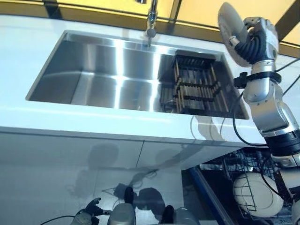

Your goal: Take plates into dishwasher

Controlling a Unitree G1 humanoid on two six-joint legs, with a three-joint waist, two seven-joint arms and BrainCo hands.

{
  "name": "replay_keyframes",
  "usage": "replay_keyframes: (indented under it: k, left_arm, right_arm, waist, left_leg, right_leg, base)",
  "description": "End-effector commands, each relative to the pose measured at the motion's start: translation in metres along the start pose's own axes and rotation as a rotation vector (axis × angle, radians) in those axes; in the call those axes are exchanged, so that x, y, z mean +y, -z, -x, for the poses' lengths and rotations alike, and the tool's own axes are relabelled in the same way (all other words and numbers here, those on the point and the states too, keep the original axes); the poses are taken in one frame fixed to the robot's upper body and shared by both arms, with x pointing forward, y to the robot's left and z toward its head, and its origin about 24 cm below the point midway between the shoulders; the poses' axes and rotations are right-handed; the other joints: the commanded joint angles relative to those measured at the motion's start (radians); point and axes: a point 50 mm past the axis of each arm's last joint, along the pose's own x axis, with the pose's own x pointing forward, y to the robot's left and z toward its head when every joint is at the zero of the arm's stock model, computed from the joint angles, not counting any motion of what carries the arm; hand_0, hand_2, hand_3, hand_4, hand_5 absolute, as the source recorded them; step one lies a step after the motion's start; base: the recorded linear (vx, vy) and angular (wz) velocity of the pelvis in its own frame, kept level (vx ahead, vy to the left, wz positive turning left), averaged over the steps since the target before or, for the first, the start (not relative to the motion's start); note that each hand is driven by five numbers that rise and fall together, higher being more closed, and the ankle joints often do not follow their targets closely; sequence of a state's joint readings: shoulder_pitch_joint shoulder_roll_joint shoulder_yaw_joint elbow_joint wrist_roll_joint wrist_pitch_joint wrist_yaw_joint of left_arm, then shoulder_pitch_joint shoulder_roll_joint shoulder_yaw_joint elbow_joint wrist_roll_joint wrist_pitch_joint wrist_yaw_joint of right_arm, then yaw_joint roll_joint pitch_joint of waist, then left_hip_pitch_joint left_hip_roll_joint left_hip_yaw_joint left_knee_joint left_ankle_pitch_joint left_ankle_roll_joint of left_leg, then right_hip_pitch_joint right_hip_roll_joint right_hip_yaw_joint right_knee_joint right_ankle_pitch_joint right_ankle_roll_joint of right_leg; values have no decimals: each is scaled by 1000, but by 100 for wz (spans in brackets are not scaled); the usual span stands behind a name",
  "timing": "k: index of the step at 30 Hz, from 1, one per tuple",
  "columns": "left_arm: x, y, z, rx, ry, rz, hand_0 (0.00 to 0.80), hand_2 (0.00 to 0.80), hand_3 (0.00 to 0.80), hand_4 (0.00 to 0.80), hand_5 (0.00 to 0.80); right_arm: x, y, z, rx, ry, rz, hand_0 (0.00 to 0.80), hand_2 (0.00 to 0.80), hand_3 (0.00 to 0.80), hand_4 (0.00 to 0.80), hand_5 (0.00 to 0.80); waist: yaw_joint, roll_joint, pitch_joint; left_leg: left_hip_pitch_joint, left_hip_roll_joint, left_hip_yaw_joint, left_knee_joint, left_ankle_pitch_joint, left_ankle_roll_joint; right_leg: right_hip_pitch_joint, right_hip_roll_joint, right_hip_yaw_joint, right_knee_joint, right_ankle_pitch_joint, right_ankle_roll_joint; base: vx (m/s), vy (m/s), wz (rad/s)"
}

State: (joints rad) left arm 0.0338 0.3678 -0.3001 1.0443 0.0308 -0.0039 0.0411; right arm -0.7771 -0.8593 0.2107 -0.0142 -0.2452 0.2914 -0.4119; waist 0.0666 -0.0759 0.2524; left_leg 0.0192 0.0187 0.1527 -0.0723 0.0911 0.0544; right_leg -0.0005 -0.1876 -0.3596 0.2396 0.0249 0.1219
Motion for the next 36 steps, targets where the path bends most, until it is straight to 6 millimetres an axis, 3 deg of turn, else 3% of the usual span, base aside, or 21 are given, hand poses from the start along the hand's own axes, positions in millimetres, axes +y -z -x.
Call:
replay_keyframes:
  k: [1,12,19,24,36]
  left_arm:
    - [-17,-6,-1,-12,34,-21,0,0,0,0,0]
    - [-9,-4,-3,9,7,11,0,0,0,0,0]
    - [-7,-13,-5,-14,5,6,0,0,0,0,0]
    - [-4,-20,-6,-30,8,-2,0,0,0,0,0]
    - [2,-28,-7,-62,-3,6,0,0,0,0,0]
  right_arm:
    - [-51,-5,-15,-72,210,47,800,800,800,800,800]
    - [-79,13,-8,-31,269,127,800,800,800,800,800]
    - [-83,44,9,79,246,148,800,800,800,800,800]
    - [-77,61,27,132,198,109,800,800,800,800,800]
    - [-36,97,74,340,-8,-79,800,800,800,800,800]
  waist:
    - [-5,23,-88]
    - [-74,15,-157]
    - [-115,18,-173]
    - [-138,22,-174]
    - [-176,34,-137]
  left_leg:
    - [74,-29,51,-15,-130,-21]
    - [79,-14,118,-15,-126,-51]
    - [77,5,134,-15,-106,-73]
    - [74,17,145,-15,-94,-81]
    - [52,34,165,-15,-69,-90]
  right_leg:
    - [-49,42,56,98,-48,16]
    - [13,114,104,-51,-79,-18]
    - [41,157,134,-134,-95,-49]
    - [50,178,144,-167,-99,-63]
    - [49,196,163,-221,-69,-74]
  base:
    - [-138,-130,-39]
    - [-113,-122,-33]
    - [-118,-135,-15]
    - [-121,-126,-3]
    - [-101,-74,-7]
